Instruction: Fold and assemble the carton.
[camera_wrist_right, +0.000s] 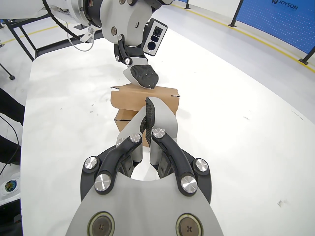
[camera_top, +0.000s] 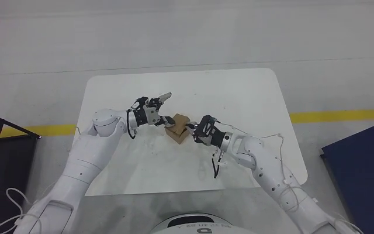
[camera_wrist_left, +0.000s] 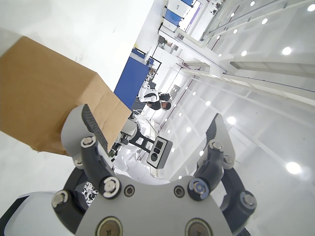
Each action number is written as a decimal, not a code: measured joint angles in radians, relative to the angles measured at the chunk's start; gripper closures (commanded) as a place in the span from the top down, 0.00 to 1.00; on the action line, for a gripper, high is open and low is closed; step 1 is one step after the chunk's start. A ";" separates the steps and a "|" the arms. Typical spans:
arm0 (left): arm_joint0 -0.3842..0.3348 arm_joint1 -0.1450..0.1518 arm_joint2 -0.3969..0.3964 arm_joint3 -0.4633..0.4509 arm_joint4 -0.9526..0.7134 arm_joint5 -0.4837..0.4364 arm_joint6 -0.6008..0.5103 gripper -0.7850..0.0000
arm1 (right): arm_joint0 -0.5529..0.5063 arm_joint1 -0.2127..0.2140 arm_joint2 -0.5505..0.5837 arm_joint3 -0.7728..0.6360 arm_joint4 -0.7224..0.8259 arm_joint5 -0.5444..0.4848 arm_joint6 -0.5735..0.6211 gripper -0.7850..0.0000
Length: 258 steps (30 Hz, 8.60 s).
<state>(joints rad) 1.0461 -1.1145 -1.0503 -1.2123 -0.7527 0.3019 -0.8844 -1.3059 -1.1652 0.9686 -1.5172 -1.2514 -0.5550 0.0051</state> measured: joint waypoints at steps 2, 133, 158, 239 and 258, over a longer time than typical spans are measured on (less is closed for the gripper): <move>-0.001 -0.001 0.000 0.003 0.000 0.000 -0.003 1.00 | 0.006 -0.002 -0.008 0.003 -0.004 0.000 0.010 0.00; 0.011 -0.025 0.002 -0.010 0.074 0.039 -0.020 1.00 | 0.040 -0.038 -0.032 -0.020 -0.034 0.163 0.234 0.56; -0.001 -0.028 0.026 -0.022 0.138 0.079 0.012 1.00 | -0.016 -0.031 0.046 -0.090 0.009 0.249 0.201 0.54; 0.452 0.084 -0.618 -0.404 0.061 0.070 -0.013 1.00 | -0.296 0.018 0.327 -0.155 0.111 0.068 0.359 0.00; -0.128 -0.028 -0.029 0.118 0.309 0.138 0.175 1.00 | -0.727 0.048 0.540 -0.491 0.048 0.178 0.082 0.00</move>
<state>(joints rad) 0.9179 -1.1428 -1.0790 -1.0947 -0.4437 0.4403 -0.7093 -2.0330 -1.1171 1.5086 -2.0086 -1.2035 -0.3773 0.0867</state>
